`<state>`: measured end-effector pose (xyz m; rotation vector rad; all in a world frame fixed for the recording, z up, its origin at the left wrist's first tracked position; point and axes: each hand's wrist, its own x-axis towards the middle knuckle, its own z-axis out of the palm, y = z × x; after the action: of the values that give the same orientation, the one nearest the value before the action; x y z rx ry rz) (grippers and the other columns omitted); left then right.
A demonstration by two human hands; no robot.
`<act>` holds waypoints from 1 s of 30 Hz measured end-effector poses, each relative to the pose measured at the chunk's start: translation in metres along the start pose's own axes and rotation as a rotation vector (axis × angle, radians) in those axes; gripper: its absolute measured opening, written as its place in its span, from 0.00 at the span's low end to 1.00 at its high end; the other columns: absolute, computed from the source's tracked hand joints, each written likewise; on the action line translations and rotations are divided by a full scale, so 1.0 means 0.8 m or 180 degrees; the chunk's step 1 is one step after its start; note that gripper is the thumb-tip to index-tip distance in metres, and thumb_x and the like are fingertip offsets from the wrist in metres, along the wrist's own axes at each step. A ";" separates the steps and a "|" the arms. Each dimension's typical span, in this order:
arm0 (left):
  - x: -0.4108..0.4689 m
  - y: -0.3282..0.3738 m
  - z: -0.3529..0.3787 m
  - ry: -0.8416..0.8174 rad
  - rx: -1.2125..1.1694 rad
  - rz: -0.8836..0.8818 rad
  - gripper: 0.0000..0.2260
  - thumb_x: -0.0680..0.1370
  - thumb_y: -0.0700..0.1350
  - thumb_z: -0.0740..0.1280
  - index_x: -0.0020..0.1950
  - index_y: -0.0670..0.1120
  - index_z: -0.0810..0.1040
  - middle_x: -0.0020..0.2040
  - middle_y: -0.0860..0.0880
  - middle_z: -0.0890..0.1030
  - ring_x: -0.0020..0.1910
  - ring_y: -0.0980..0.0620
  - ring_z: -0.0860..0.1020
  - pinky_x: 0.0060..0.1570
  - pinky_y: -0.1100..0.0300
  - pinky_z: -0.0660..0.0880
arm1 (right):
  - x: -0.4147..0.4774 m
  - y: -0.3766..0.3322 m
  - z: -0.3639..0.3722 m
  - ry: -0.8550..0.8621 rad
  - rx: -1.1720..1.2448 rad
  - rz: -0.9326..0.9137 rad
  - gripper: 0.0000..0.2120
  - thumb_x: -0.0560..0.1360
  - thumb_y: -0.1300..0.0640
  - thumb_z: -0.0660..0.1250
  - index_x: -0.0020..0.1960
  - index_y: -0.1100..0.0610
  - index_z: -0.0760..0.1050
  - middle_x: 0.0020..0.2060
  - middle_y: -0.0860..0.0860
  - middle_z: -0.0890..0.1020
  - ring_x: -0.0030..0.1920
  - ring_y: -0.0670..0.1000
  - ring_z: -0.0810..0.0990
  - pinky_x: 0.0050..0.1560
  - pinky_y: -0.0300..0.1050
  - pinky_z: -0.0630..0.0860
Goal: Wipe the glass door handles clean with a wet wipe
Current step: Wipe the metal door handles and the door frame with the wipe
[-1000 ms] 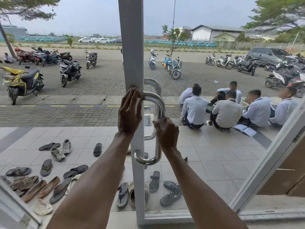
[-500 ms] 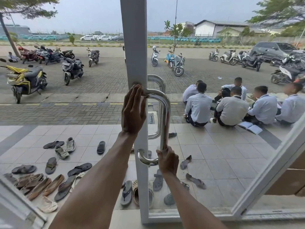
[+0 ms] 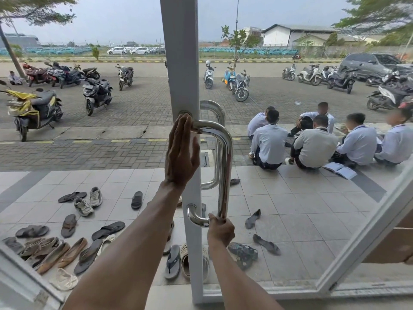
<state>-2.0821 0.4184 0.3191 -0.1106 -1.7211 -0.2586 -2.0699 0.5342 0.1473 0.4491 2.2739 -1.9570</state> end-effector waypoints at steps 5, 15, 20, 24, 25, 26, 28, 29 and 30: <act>-0.012 -0.009 -0.001 -0.0215 -0.0109 0.0010 0.28 0.72 0.25 0.61 0.73 0.29 0.61 0.75 0.34 0.62 0.76 0.39 0.60 0.74 0.49 0.61 | -0.007 -0.007 0.019 0.0037 0.0597 0.0966 0.19 0.69 0.52 0.76 0.51 0.66 0.81 0.46 0.61 0.84 0.49 0.59 0.83 0.46 0.44 0.75; -0.042 -0.033 -0.016 -0.0937 -0.0058 -0.0325 0.33 0.74 0.29 0.58 0.78 0.38 0.53 0.80 0.42 0.53 0.78 0.55 0.56 0.46 0.63 0.79 | -0.012 -0.015 0.058 -0.0812 0.0667 0.1755 0.20 0.78 0.47 0.63 0.55 0.65 0.75 0.50 0.59 0.80 0.48 0.57 0.81 0.49 0.49 0.78; -0.059 -0.040 -0.017 -0.1288 0.0111 -0.0357 0.31 0.74 0.30 0.56 0.77 0.35 0.55 0.80 0.41 0.53 0.78 0.49 0.56 0.48 0.57 0.81 | -0.035 -0.032 0.071 -0.1793 0.1332 0.1926 0.04 0.75 0.66 0.68 0.48 0.62 0.73 0.36 0.56 0.82 0.30 0.49 0.80 0.58 0.47 0.75; -0.059 -0.033 -0.016 -0.1398 0.0248 -0.0435 0.31 0.74 0.29 0.57 0.77 0.35 0.57 0.80 0.41 0.53 0.77 0.46 0.60 0.40 0.58 0.80 | -0.046 -0.052 0.071 -0.0568 -0.0494 -0.1003 0.07 0.74 0.63 0.65 0.50 0.63 0.76 0.47 0.58 0.83 0.47 0.57 0.81 0.48 0.45 0.74; -0.058 -0.030 -0.016 -0.1432 0.0260 -0.0473 0.31 0.73 0.29 0.58 0.77 0.35 0.57 0.80 0.41 0.53 0.76 0.44 0.62 0.38 0.58 0.80 | -0.046 -0.050 0.068 -0.0449 -0.0965 -0.1799 0.09 0.75 0.63 0.63 0.54 0.63 0.76 0.49 0.58 0.82 0.50 0.57 0.80 0.51 0.46 0.73; -0.058 -0.028 -0.016 -0.1458 0.0272 -0.0518 0.32 0.73 0.28 0.59 0.77 0.35 0.57 0.79 0.41 0.53 0.76 0.44 0.62 0.38 0.57 0.80 | -0.043 -0.045 0.065 -0.0494 -0.1385 -0.2391 0.13 0.75 0.64 0.61 0.59 0.62 0.74 0.53 0.57 0.80 0.54 0.57 0.78 0.56 0.47 0.72; -0.058 -0.024 -0.017 -0.1465 0.0301 -0.0571 0.32 0.73 0.28 0.59 0.77 0.35 0.57 0.80 0.41 0.53 0.77 0.44 0.61 0.40 0.54 0.81 | -0.035 -0.031 0.063 -0.1035 -0.2192 -0.2968 0.19 0.76 0.65 0.57 0.66 0.61 0.69 0.63 0.57 0.74 0.63 0.57 0.72 0.68 0.48 0.65; -0.057 -0.023 -0.017 -0.1468 0.0298 -0.0577 0.32 0.73 0.28 0.58 0.78 0.35 0.56 0.80 0.41 0.52 0.77 0.45 0.59 0.41 0.53 0.81 | -0.029 -0.020 0.061 -0.1376 -0.2514 -0.3026 0.20 0.76 0.66 0.55 0.67 0.62 0.68 0.68 0.58 0.70 0.68 0.57 0.68 0.73 0.48 0.60; -0.058 -0.022 -0.018 -0.1480 0.0284 -0.0580 0.32 0.73 0.28 0.58 0.78 0.35 0.55 0.80 0.41 0.51 0.78 0.45 0.58 0.41 0.53 0.81 | -0.023 -0.008 0.058 -0.1684 -0.2816 -0.3032 0.19 0.76 0.67 0.54 0.66 0.63 0.69 0.72 0.59 0.66 0.73 0.57 0.62 0.75 0.49 0.54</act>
<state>-2.0647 0.4012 0.2740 0.0580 -2.2065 -0.3062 -2.0590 0.4850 0.1504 -1.2358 2.7793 -0.7756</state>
